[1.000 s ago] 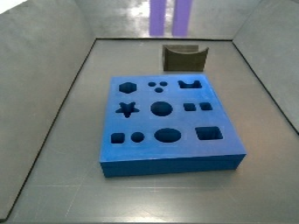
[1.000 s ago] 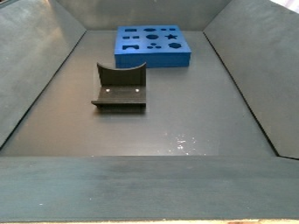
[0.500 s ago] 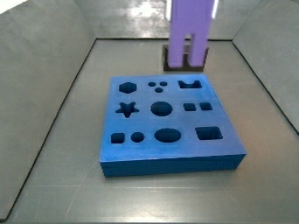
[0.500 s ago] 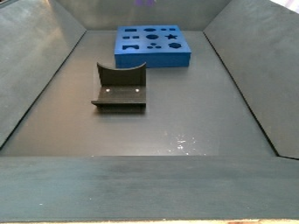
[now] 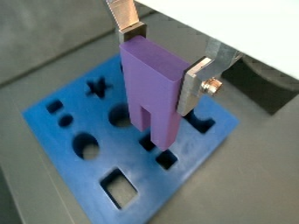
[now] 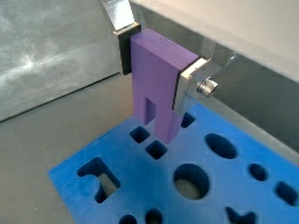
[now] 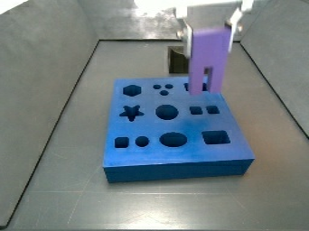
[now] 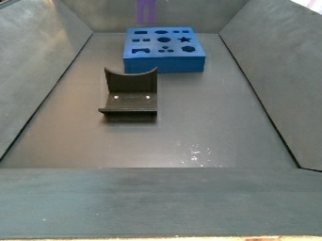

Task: Pick up the double-square object. Move up. Place the double-square object on the fixture. Regrasp the double-square object. Move to above the board. Insert the double-square object.
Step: Insert the double-square object.

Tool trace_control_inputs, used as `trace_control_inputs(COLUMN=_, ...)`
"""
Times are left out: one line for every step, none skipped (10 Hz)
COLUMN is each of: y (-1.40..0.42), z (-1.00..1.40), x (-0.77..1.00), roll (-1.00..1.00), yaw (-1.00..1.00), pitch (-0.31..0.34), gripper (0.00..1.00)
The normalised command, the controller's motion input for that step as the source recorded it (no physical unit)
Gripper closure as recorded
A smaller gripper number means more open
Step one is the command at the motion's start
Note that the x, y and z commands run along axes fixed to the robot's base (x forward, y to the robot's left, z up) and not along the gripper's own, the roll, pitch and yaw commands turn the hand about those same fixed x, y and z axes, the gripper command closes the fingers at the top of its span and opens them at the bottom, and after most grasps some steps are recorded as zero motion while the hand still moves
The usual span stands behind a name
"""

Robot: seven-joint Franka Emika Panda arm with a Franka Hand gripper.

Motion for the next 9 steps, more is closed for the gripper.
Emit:
trace_control_inputs(y=0.0, z=-0.58, x=0.15, roll=0.16, yaw=0.14, pitch=-0.2, gripper=1.0)
trace_control_inputs(y=0.0, z=-0.55, x=0.01, roll=0.43, yaw=0.11, pitch=-0.16, gripper=1.0)
trace_control_inputs(y=-0.09, z=-0.55, x=-0.05, roll=0.57, yaw=0.01, pitch=-0.123, gripper=1.0)
trace_control_inputs(y=0.0, z=0.0, x=0.0, roll=0.01, yaw=0.0, pitch=-0.026, gripper=1.0)
trace_control_inputs(y=0.0, z=0.0, x=0.0, roll=-0.05, yaw=0.0, pitch=0.0, gripper=1.0)
trace_control_inputs(y=-0.08, z=-0.08, x=0.0, roll=0.07, yaw=0.0, pitch=0.0, gripper=1.0)
trace_control_inputs(y=-0.12, z=-0.11, x=0.0, roll=0.1, yaw=0.01, pitch=0.0, gripper=1.0)
trace_control_inputs(y=-0.08, z=-0.05, x=0.0, roll=0.02, yaw=0.04, pitch=0.0, gripper=1.0)
trace_control_inputs(y=-0.02, z=0.0, x=0.0, roll=0.0, yaw=0.0, pitch=0.0, gripper=1.0)
